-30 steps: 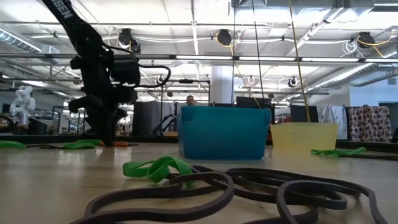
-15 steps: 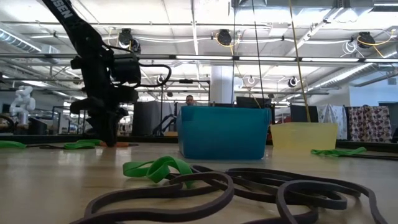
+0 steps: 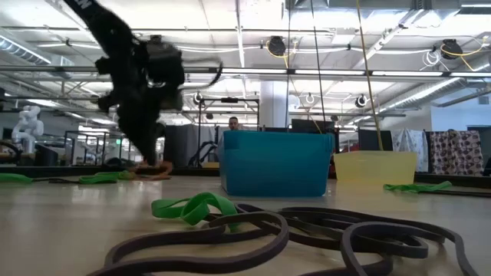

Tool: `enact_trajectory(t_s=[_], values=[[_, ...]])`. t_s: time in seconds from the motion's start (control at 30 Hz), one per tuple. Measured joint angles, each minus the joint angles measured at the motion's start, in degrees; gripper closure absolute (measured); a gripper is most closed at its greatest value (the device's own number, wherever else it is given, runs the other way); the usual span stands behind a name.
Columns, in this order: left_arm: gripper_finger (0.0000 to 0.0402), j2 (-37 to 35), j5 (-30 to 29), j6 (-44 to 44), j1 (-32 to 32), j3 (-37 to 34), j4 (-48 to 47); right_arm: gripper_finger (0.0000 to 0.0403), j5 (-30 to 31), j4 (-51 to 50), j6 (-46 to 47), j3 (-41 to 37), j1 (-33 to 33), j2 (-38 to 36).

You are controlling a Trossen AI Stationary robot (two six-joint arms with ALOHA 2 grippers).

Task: Sort rubber bands into baskets
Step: Put the orange rubber band into the blue bin

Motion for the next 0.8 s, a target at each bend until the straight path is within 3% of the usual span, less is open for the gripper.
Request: enact_trajectory(t_s=[0.27, 0.43, 0.6, 0.8], values=[[0.04, -2.32, 1.76, -9.46, -7.91, 7.69, 6.36, 0.0309, 0.0, 0.31, -0.9, 0.0, 0.0, 0.0], [0.04, -1.99, 0.98, -17.54, -13.79, 9.26, 19.8, 0.0309, 0.0, 0.31, -1.1, 0.0, 0.0, 0.0], [0.04, 1.19, -10.11, -25.04, -19.46, 9.26, 34.1, 0.0309, 0.0, 0.31, -2.63, 0.0, 0.0, 0.0], [0.0392, 5.57, -15.32, -25.18, -22.78, 9.26, 37.56, 0.0309, 0.0, 0.28, -4.51, 0.0, 0.0, 0.0]])
